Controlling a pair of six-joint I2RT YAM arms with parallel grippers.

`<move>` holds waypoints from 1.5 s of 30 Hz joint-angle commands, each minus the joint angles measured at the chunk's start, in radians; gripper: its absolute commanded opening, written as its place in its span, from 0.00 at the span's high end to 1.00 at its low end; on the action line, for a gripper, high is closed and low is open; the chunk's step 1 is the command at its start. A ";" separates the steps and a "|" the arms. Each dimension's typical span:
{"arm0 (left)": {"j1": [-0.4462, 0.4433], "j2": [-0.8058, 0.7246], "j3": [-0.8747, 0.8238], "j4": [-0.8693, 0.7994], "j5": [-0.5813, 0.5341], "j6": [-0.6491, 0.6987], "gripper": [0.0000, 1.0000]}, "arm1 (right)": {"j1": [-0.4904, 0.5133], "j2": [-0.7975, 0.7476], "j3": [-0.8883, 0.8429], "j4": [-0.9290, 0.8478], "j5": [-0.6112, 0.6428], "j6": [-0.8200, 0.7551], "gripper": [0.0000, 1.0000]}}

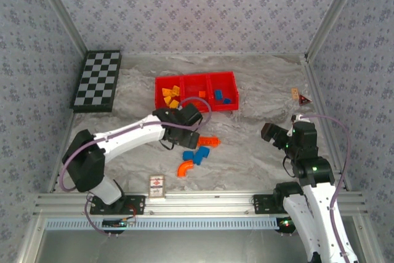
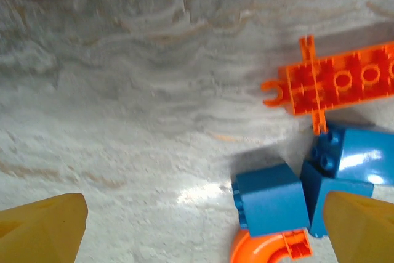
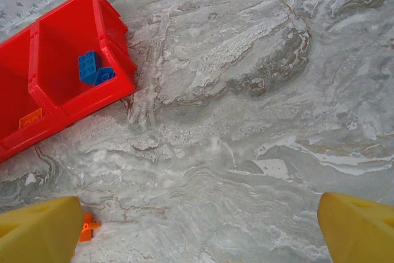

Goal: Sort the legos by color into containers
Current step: Pick up the lego from the middle-left of the table.

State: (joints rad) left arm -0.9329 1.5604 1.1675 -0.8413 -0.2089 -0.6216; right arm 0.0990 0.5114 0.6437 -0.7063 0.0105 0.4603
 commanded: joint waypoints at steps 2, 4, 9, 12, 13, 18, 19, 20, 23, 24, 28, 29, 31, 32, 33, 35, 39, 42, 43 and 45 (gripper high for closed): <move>-0.051 -0.037 -0.033 0.013 0.021 -0.153 0.04 | 0.008 0.005 -0.012 0.015 -0.003 0.016 0.00; -0.063 -0.028 -0.036 0.017 0.027 -0.174 0.05 | 0.008 0.007 -0.013 0.016 -0.008 0.017 0.00; -0.066 0.003 -0.046 0.049 0.035 -0.188 0.06 | 0.011 0.009 -0.012 0.014 -0.011 0.017 0.00; -0.063 0.036 -0.034 0.036 0.023 -0.189 0.07 | 0.013 0.009 -0.012 0.014 -0.012 0.017 0.00; -0.060 0.044 -0.031 0.036 0.024 -0.190 0.07 | 0.013 0.009 -0.012 0.014 -0.012 0.016 0.00; -0.051 0.082 -0.022 0.052 0.029 -0.185 0.10 | 0.016 0.009 -0.012 0.013 -0.010 0.018 0.00; -0.048 0.088 -0.022 0.053 0.030 -0.184 0.11 | 0.016 0.009 -0.012 0.013 -0.010 0.018 0.00; -0.044 0.093 -0.022 0.054 0.032 -0.187 0.11 | 0.017 0.009 -0.012 0.013 -0.010 0.018 0.00; -0.035 0.105 -0.029 0.073 0.047 -0.185 0.13 | 0.018 0.009 -0.012 0.014 -0.010 0.017 0.00; -0.036 0.110 -0.029 0.080 0.050 -0.184 0.14 | 0.019 0.009 -0.013 0.014 -0.010 0.018 0.00; -0.035 0.127 -0.029 0.103 0.061 -0.179 0.16 | 0.021 0.011 -0.016 0.018 -0.010 0.018 0.00; -0.034 0.131 -0.028 0.104 0.061 -0.178 0.16 | 0.021 0.012 -0.015 0.018 -0.010 0.017 0.00; -0.032 0.140 -0.021 0.101 0.061 -0.176 0.17 | 0.021 0.012 -0.016 0.016 -0.010 0.018 0.00; -0.032 0.145 -0.020 0.101 0.063 -0.173 0.17 | 0.024 0.012 -0.015 0.015 -0.010 0.018 0.00; -0.030 0.149 -0.016 0.100 0.067 -0.172 0.18 | 0.024 0.012 -0.015 0.015 -0.010 0.018 0.00; -0.027 0.159 -0.014 0.096 0.063 -0.171 0.18 | 0.024 0.012 -0.013 0.015 -0.010 0.018 0.00; -0.021 0.165 -0.021 0.096 0.061 -0.179 0.19 | 0.027 0.012 -0.013 0.014 -0.010 0.018 0.00; -0.018 0.166 -0.028 0.100 0.069 -0.181 0.21 | 0.028 0.012 -0.013 0.014 -0.008 0.017 0.00; -0.018 0.167 -0.029 0.099 0.072 -0.180 0.22 | 0.028 0.013 -0.013 0.014 -0.008 0.018 0.00; -0.017 0.168 -0.033 0.100 0.078 -0.179 0.24 | 0.029 0.013 -0.013 0.014 -0.008 0.018 0.00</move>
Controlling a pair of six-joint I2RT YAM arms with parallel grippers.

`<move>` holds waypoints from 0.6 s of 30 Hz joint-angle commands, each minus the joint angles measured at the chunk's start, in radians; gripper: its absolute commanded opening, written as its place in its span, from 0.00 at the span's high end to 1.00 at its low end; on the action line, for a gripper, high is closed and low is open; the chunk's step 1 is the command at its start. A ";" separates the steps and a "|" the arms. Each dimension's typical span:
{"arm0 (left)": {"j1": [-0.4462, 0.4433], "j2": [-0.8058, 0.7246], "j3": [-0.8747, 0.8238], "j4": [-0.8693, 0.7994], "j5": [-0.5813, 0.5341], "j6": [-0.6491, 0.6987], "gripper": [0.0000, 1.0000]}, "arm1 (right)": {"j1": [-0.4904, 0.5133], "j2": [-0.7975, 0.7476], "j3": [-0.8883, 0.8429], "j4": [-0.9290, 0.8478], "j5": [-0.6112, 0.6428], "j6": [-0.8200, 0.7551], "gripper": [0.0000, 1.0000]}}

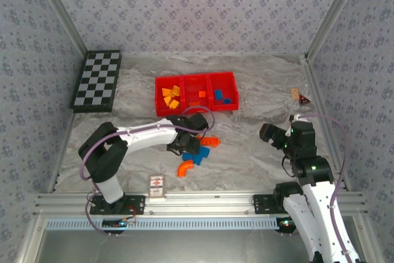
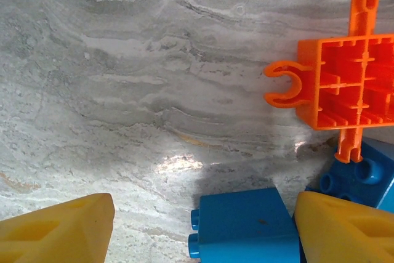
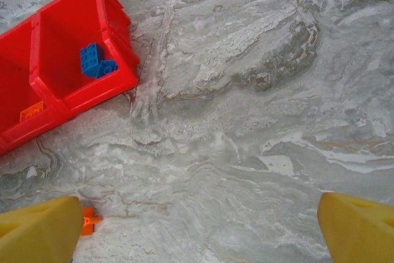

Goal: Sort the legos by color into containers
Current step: Pick up the lego from the middle-left of the table.

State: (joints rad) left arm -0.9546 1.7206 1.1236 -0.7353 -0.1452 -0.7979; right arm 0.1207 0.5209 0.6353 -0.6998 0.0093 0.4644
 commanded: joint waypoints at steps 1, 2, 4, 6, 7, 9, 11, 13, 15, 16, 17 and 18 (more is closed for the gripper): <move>0.004 0.010 0.012 -0.006 0.018 -0.003 0.24 | 0.006 0.005 -0.005 0.008 -0.005 0.014 0.00; 0.004 0.011 0.010 -0.007 0.020 -0.003 0.25 | 0.006 0.004 -0.005 0.008 -0.006 0.013 0.00; 0.005 0.016 0.007 -0.006 0.028 -0.003 0.25 | 0.007 0.004 -0.004 0.008 -0.005 0.014 0.00; 0.004 0.020 0.005 -0.005 0.037 -0.004 0.25 | 0.006 0.004 -0.006 0.009 -0.008 0.014 0.00; 0.003 0.022 0.003 0.000 0.044 -0.005 0.26 | 0.006 0.005 -0.006 0.009 -0.007 0.014 0.00; 0.002 0.025 -0.001 0.005 0.050 -0.010 0.26 | 0.008 0.007 -0.006 0.009 -0.006 0.013 0.00; 0.002 0.024 -0.007 0.008 0.056 -0.016 0.26 | 0.007 0.008 -0.006 0.009 -0.007 0.014 0.00; 0.001 0.022 -0.016 0.014 0.063 -0.021 0.27 | 0.007 0.008 -0.007 0.010 -0.007 0.013 0.00; 0.001 0.023 -0.026 0.016 0.068 -0.031 0.27 | 0.007 0.008 -0.007 0.011 -0.007 0.013 0.00; 0.001 0.025 -0.031 0.012 0.070 -0.038 0.27 | 0.008 0.008 -0.008 0.012 -0.007 0.014 0.00; 0.001 0.026 -0.035 0.010 0.072 -0.042 0.27 | 0.008 0.008 -0.008 0.012 -0.008 0.013 0.00; -0.001 0.025 -0.042 0.013 0.077 -0.049 0.27 | 0.008 0.009 -0.008 0.014 -0.008 0.013 0.00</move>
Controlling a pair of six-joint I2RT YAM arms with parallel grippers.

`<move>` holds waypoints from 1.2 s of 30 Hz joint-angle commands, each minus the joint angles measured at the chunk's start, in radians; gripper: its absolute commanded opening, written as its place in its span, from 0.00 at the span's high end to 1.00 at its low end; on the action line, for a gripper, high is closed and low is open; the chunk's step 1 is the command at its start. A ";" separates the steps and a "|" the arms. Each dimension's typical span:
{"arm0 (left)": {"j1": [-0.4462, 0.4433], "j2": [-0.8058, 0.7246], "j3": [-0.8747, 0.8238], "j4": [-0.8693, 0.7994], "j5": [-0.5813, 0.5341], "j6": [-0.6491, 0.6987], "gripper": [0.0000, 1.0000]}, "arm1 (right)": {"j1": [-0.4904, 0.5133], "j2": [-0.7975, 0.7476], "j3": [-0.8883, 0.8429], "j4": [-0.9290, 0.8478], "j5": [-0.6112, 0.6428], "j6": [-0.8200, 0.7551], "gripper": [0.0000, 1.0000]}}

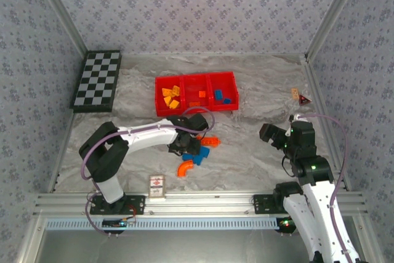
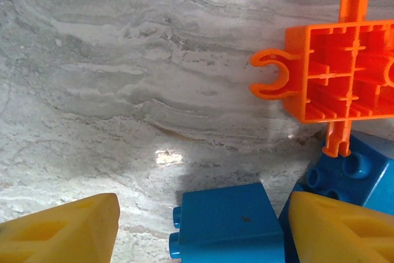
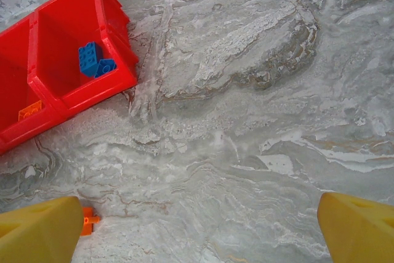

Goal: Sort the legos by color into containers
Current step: Pick up the lego from the middle-left of the table.

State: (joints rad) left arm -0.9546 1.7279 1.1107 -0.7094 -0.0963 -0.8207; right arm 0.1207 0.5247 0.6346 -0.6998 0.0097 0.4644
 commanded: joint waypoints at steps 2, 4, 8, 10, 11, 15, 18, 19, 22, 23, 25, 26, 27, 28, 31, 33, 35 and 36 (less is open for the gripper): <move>-0.005 0.012 -0.048 -0.003 0.033 -0.038 0.27 | 0.008 0.005 -0.009 0.014 -0.010 0.014 0.00; -0.009 0.003 -0.067 0.006 0.039 -0.051 0.27 | 0.008 0.005 -0.009 0.015 -0.010 0.014 0.00; -0.012 -0.012 -0.093 0.014 0.046 -0.066 0.29 | 0.008 0.005 -0.009 0.015 -0.010 0.014 0.00; -0.013 -0.020 -0.105 0.022 0.050 -0.072 0.31 | 0.009 0.005 -0.009 0.016 -0.010 0.014 0.00; -0.013 -0.023 -0.107 0.023 0.052 -0.073 0.31 | 0.009 0.005 -0.009 0.015 -0.010 0.014 0.00; -0.017 -0.021 -0.111 0.021 0.062 -0.069 0.34 | 0.010 0.005 -0.009 0.013 -0.009 0.013 0.00; -0.018 -0.014 -0.105 0.011 0.069 -0.060 0.34 | 0.011 0.005 -0.009 0.015 -0.009 0.014 0.00; -0.017 -0.010 -0.098 -0.001 0.069 -0.055 0.34 | 0.011 0.005 -0.009 0.014 -0.007 0.014 0.00; -0.014 0.009 -0.070 -0.050 0.067 -0.030 0.35 | 0.011 0.005 -0.009 0.014 -0.008 0.014 0.00; -0.013 0.016 -0.060 -0.065 0.067 -0.022 0.35 | 0.010 0.005 -0.009 0.014 -0.007 0.014 0.00; -0.008 0.028 -0.046 -0.094 0.070 -0.003 0.35 | 0.012 0.004 -0.009 0.013 -0.006 0.014 0.00; -0.005 0.030 -0.042 -0.104 0.070 0.004 0.36 | 0.013 0.004 -0.009 0.012 -0.006 0.014 0.00; -0.001 0.030 -0.041 -0.111 0.072 0.013 0.37 | 0.013 0.005 -0.009 0.012 -0.007 0.014 0.00; 0.006 0.029 -0.041 -0.117 0.076 0.019 0.37 | 0.013 0.005 -0.006 0.012 -0.006 0.014 0.00; 0.019 0.015 -0.041 -0.130 0.085 0.032 0.39 | 0.012 0.005 -0.007 0.013 -0.003 0.013 0.00; 0.027 0.008 -0.043 -0.135 0.096 0.039 0.39 | 0.012 0.005 -0.007 0.012 -0.003 0.013 0.00; 0.029 0.007 -0.045 -0.140 0.109 0.046 0.39 | 0.012 0.005 -0.007 0.012 -0.001 0.013 0.00; 0.030 0.009 -0.043 -0.142 0.116 0.048 0.39 | 0.012 0.005 -0.007 0.013 -0.002 0.014 0.00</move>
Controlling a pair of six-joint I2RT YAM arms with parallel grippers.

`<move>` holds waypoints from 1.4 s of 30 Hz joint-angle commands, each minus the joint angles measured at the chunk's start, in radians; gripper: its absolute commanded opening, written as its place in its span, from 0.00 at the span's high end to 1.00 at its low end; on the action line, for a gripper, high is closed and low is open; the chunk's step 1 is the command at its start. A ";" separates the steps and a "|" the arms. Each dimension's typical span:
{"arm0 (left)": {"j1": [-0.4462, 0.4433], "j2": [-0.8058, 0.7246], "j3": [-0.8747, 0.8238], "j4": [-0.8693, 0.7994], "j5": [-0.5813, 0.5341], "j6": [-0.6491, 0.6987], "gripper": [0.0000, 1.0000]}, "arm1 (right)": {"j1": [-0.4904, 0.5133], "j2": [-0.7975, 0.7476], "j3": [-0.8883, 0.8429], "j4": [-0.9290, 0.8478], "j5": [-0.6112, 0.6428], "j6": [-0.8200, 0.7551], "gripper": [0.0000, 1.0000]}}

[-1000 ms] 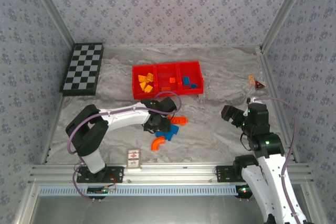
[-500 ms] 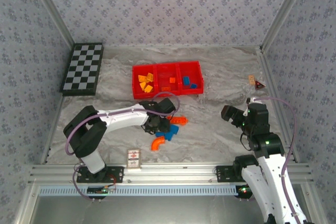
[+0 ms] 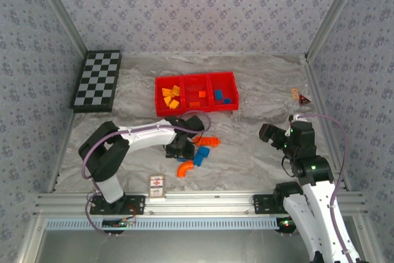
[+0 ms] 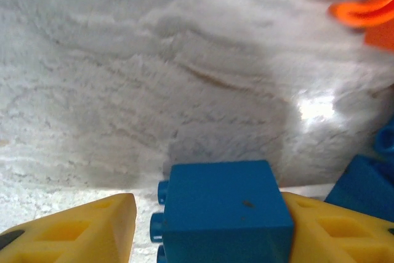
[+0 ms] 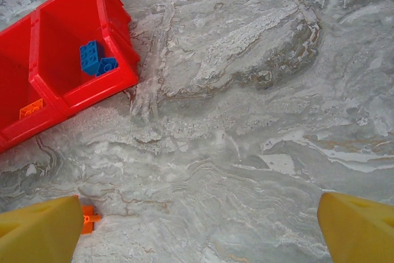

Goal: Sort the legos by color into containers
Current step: Pick up the lego from the middle-left of the table.

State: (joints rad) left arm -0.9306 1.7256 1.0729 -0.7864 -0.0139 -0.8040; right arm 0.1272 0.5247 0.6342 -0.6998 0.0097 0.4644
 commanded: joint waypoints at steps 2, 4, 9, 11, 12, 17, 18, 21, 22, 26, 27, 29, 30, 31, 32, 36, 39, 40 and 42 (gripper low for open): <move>0.007 0.015 -0.006 -0.065 0.039 0.035 0.40 | 0.005 0.005 -0.007 0.013 0.001 0.014 0.00; 0.007 0.019 -0.006 -0.067 0.040 0.037 0.40 | 0.006 0.005 -0.009 0.013 0.000 0.014 0.00; 0.008 0.022 -0.014 -0.054 0.042 0.032 0.43 | 0.006 0.004 -0.007 0.013 0.000 0.013 0.00; 0.008 0.027 -0.014 -0.049 0.042 0.038 0.45 | 0.005 0.004 -0.008 0.012 0.001 0.014 0.00; 0.010 0.029 -0.012 -0.044 0.043 0.040 0.46 | 0.005 0.005 -0.007 0.013 0.000 0.014 0.00; 0.014 0.048 0.003 -0.037 0.052 0.048 0.51 | 0.005 0.003 -0.006 0.009 0.000 0.014 0.00; 0.016 0.051 0.005 -0.038 0.052 0.049 0.53 | 0.006 0.003 -0.005 0.009 0.000 0.013 0.00; 0.019 0.044 0.010 -0.045 0.037 0.047 0.59 | 0.005 0.003 -0.006 0.009 0.001 0.014 0.00; 0.019 0.033 0.011 -0.043 0.026 0.044 0.60 | 0.007 0.003 -0.006 0.010 0.001 0.013 0.00; 0.021 -0.033 0.049 -0.054 -0.034 0.045 0.64 | 0.005 0.003 -0.008 0.013 0.001 0.014 0.00; 0.022 -0.051 0.071 -0.060 -0.054 0.050 0.64 | 0.006 0.003 -0.008 0.014 0.002 0.013 0.00; 0.029 -0.073 0.123 -0.070 -0.088 0.067 0.65 | 0.006 0.003 -0.008 0.013 0.001 0.013 0.00; 0.034 -0.081 0.159 -0.069 -0.102 0.084 0.65 | 0.005 0.003 -0.008 0.014 0.001 0.013 0.00; 0.039 -0.085 0.197 -0.069 -0.124 0.097 0.65 | 0.006 0.003 -0.008 0.015 0.001 0.012 0.00; 0.044 -0.085 0.230 -0.063 -0.140 0.111 0.65 | 0.006 0.003 -0.008 0.014 0.001 0.013 0.00; 0.058 -0.053 0.389 0.025 -0.186 0.196 0.65 | 0.005 0.004 -0.006 0.010 0.002 0.014 0.00; 0.073 0.021 0.520 0.086 -0.196 0.241 0.65 | 0.008 0.001 -0.004 0.008 0.002 0.014 0.00; 0.076 0.058 0.570 0.100 -0.198 0.261 0.65 | 0.007 0.001 -0.004 0.006 0.002 0.014 0.00; 0.082 0.135 0.670 0.137 -0.195 0.301 0.61 | 0.007 0.000 -0.004 0.006 0.001 0.014 0.00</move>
State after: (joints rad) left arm -0.8570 1.7691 1.6524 -0.7174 -0.1818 -0.5900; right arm 0.1272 0.5247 0.6342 -0.6998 0.0101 0.4644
